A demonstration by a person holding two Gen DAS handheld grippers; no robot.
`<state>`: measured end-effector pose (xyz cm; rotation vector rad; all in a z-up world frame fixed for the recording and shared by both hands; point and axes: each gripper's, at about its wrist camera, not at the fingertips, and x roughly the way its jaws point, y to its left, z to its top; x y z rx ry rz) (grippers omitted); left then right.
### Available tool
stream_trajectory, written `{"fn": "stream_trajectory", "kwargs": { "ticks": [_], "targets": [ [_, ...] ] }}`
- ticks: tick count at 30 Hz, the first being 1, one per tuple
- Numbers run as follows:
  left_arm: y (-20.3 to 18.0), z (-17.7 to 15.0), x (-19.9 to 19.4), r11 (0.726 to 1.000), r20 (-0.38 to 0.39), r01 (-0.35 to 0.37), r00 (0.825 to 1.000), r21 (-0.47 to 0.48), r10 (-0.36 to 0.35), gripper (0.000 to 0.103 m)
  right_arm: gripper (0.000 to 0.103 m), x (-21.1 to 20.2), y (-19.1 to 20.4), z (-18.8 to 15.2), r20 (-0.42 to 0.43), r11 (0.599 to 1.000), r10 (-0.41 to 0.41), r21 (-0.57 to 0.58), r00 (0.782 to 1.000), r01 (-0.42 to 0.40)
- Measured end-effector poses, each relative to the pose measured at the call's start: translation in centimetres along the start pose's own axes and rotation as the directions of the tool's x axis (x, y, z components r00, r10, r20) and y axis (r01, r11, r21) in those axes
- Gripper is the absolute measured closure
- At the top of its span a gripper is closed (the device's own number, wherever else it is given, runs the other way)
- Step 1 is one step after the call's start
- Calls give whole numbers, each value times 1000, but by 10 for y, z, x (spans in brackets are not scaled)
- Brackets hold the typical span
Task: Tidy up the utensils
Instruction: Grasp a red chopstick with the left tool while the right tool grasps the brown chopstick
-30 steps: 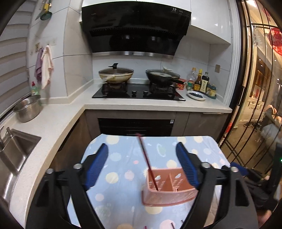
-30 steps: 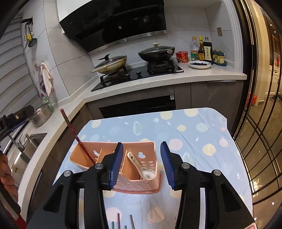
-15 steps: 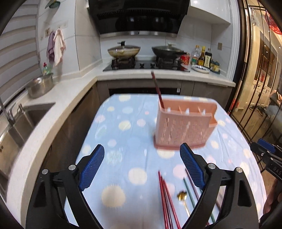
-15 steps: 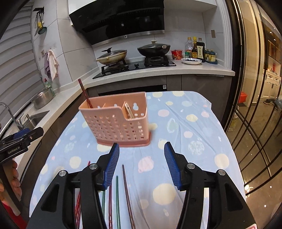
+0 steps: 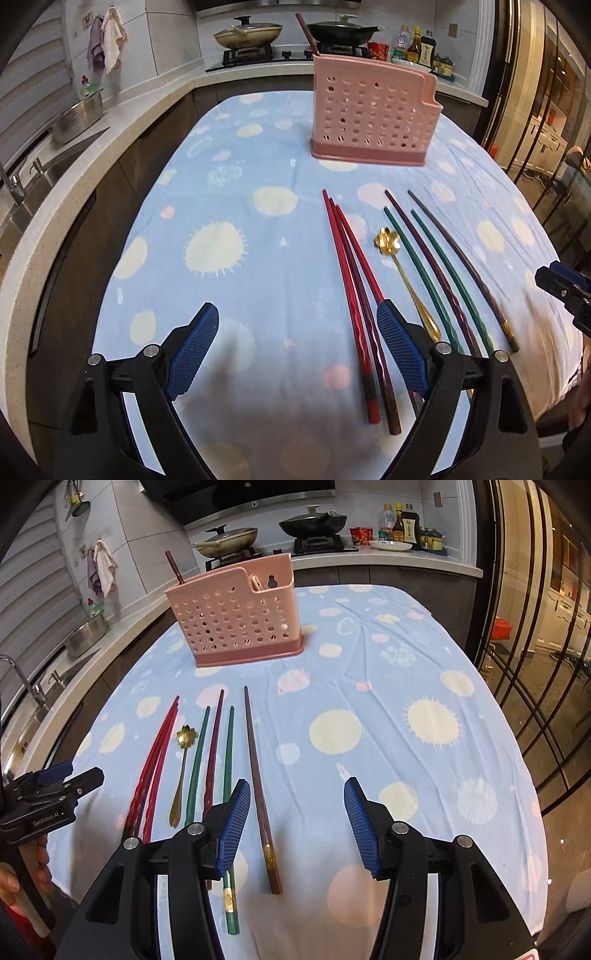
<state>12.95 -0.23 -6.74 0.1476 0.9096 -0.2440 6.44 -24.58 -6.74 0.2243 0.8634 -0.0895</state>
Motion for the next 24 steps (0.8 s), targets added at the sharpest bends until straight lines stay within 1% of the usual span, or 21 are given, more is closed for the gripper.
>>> {"fn": "stream_trajectory", "kwargs": {
  "ticks": [4, 7, 9, 12, 15, 18, 24],
  "targets": [
    [-5, -18, 1, 1000, -33, 9, 999, 15, -9, 20, 53, 6, 3, -17, -28, 1000, 10, 3, 1000, -10],
    [-5, -29, -1, 1000, -46, 17, 999, 10, -16, 20, 56, 12, 10, -25, -40, 1000, 20, -14, 999, -21],
    [-5, -34, -3, 1000, -48, 19, 999, 4, -19, 20, 67, 17, 15, -29, -57, 999, 25, -31, 998, -27],
    [-3, -36, -5, 1000, -49, 21, 999, -3, -21, 20, 74, 25, 22, -35, -73, 999, 28, -44, 997, -31],
    [-2, -41, -4, 1000, -55, 22, 998, -11, -23, 20, 78, 29, 25, -37, -83, 998, 22, -54, 996, -26],
    [-3, -45, -1, 999, -69, 31, 997, -12, -32, 24, 79, 32, 23, -38, -90, 998, 19, -54, 996, -24],
    [-14, -49, 6, 998, -91, 54, 994, 14, -53, 36, 85, 34, 24, -40, -88, 998, 4, -65, 996, -10]
  ]
}}
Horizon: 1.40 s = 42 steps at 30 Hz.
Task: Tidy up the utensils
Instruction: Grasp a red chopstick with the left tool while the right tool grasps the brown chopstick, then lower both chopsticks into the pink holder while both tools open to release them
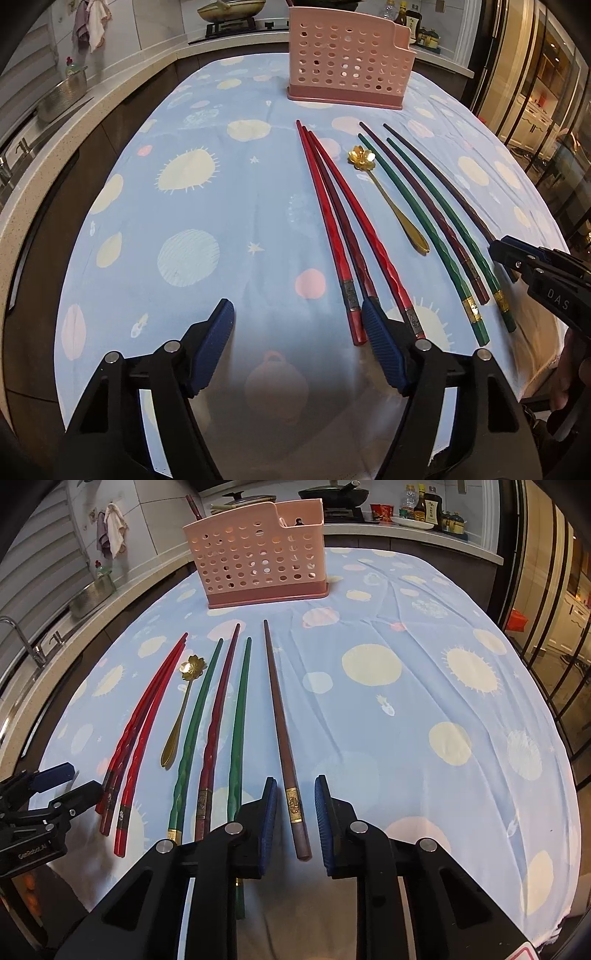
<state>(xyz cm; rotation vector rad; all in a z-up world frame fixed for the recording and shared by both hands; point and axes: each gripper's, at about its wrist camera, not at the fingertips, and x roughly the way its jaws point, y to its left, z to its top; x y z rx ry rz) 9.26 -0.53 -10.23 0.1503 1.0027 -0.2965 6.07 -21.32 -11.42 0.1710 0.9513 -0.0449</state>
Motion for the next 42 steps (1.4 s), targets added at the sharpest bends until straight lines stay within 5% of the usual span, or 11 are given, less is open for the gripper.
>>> {"fn": "stream_trajectory", "kwargs": {
  "ticks": [12, 17, 25, 42],
  "targets": [
    [-2, 3, 9, 1000, -1, -15, 1000, 3, 15, 48, 88, 1, 0, -1, 3, 1000, -5, -6, 1000, 5],
    [-1, 6, 7, 1000, -2, 12, 1000, 4, -12, 72, 90, 1, 0, -3, 12, 1000, -14, -19, 1000, 14],
    [-2, 5, 5, 999, -13, 34, 999, 5, -34, 92, 94, 1, 0, -3, 9, 1000, -16, -22, 1000, 16],
    [10, 11, -26, 995, 34, 87, 996, -38, -86, 95, 96, -32, -8, 2, 68, 1000, 5, 10, 998, -6]
  ]
}}
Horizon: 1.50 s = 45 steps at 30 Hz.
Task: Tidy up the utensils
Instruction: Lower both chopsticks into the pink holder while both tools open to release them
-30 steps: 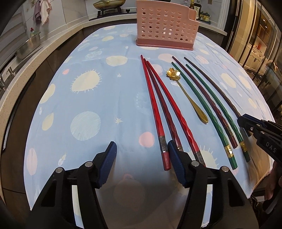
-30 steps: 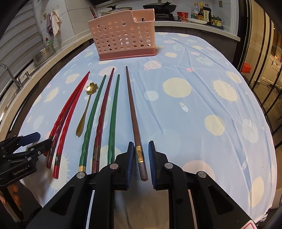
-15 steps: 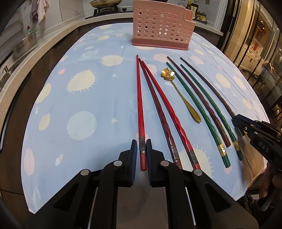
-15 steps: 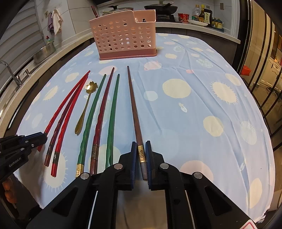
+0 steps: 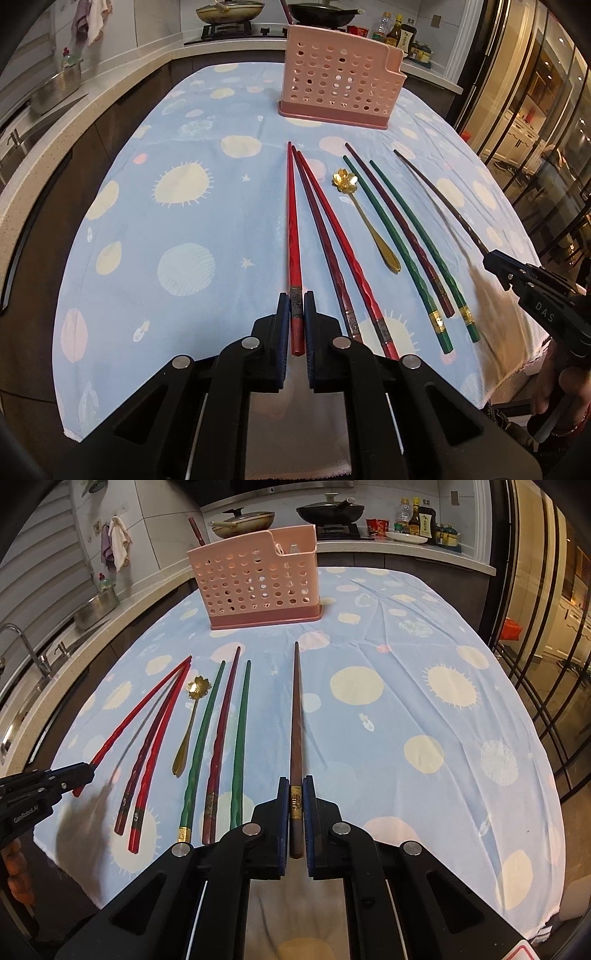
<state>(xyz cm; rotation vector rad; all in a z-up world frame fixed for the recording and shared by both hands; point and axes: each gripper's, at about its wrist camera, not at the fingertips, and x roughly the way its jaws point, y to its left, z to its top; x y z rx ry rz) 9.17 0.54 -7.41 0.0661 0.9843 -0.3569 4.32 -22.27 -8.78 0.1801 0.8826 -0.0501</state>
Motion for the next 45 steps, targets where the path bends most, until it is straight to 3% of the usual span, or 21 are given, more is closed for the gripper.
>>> {"fn": "stream_trajectory", "kwargs": {
  "ticks": [12, 23, 33, 38, 45],
  "targets": [
    [5, 41, -50, 1000, 162, 21, 987, -12, -19, 95, 96, -55, -7, 46, 169, 999, 39, 13, 985, -42],
    [4, 113, -81, 1000, 312, 12, 950, 5, -13, 96, 96, -80, -7, 115, 301, 997, 82, -31, 950, -77],
    [-1, 165, -98, 1000, 397, -3, 918, 28, -8, 96, 96, -82, -3, 163, 352, 995, 100, -55, 931, -86],
    [-8, 192, -115, 999, 445, -5, 895, 48, -17, 96, 96, -94, -4, 195, 405, 994, 110, -59, 908, -94],
    [-22, 245, -144, 997, 529, -34, 849, 73, -9, 96, 96, -104, -2, 248, 473, 996, 86, -56, 877, -68]
  ]
}}
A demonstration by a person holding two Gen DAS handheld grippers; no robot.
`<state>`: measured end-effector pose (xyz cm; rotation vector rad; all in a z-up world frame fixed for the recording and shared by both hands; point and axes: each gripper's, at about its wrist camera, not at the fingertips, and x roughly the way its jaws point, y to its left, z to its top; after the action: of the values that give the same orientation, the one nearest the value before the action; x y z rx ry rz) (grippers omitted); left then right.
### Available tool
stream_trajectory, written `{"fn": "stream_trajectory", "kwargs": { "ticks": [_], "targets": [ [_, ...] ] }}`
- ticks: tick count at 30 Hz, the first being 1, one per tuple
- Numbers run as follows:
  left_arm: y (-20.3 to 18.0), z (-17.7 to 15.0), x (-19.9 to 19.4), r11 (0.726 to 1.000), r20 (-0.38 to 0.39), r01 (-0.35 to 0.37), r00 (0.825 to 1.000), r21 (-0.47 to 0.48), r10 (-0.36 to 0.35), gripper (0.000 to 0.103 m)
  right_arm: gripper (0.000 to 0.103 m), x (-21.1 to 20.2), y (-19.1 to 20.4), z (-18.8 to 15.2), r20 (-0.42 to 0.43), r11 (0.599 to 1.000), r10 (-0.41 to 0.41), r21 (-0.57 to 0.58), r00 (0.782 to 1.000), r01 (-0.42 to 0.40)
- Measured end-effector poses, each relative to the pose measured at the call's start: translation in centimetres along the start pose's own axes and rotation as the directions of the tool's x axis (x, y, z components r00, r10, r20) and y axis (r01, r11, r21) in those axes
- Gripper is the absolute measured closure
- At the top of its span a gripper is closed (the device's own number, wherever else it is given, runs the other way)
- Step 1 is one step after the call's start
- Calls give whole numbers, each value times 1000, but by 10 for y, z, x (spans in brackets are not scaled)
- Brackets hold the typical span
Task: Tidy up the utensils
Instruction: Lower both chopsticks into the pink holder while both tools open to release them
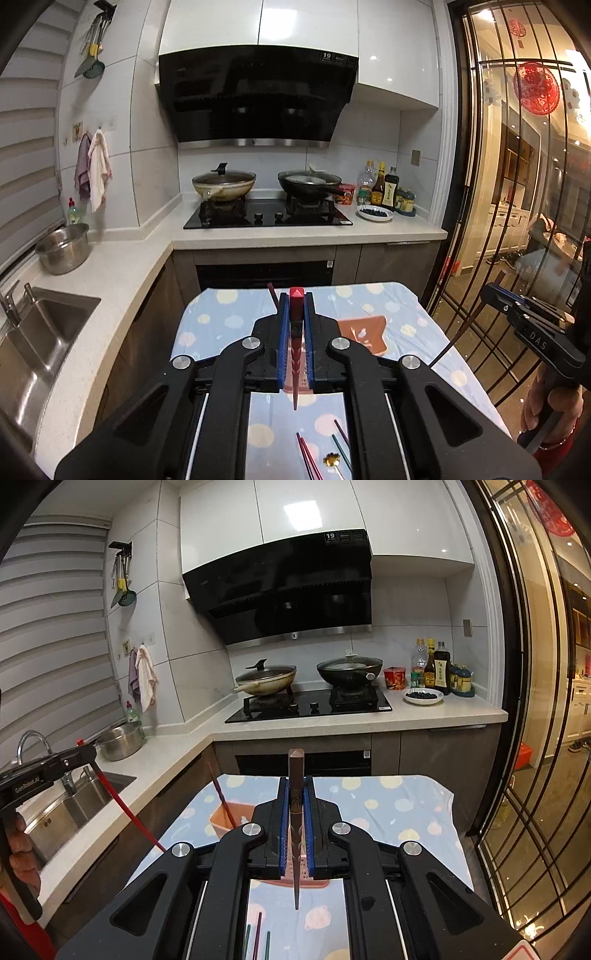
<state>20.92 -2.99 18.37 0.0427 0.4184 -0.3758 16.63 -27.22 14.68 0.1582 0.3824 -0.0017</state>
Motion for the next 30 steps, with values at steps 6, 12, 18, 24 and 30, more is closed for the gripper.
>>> {"fn": "stream_trajectory", "kwargs": {
  "ticks": [6, 12, 18, 24, 30],
  "targets": [
    [-3, 49, 11, 1000, 66, -10, 998, 5, 10, 96, 96, 29, -2, 37, 21, 1000, -26, 5, 999, 26],
    [-2, 78, 39, 1000, 68, -28, 997, 4, 27, 96, 96, 63, -5, 60, 12, 999, -51, 7, 999, 51],
    [0, 88, 72, 1000, 34, -21, 999, -8, 21, 96, 96, 98, -12, 58, -33, 998, -64, 23, 997, 65],
    [5, 81, 101, 1000, -9, -7, 1000, -16, 7, 96, 96, 130, -17, 46, -91, 997, -79, 15, 993, 81],
    [9, 64, 128, 1000, -67, -2, 998, -29, 0, 96, 96, 152, -14, 29, -139, 996, -88, -2, 986, 88]
  ]
}}
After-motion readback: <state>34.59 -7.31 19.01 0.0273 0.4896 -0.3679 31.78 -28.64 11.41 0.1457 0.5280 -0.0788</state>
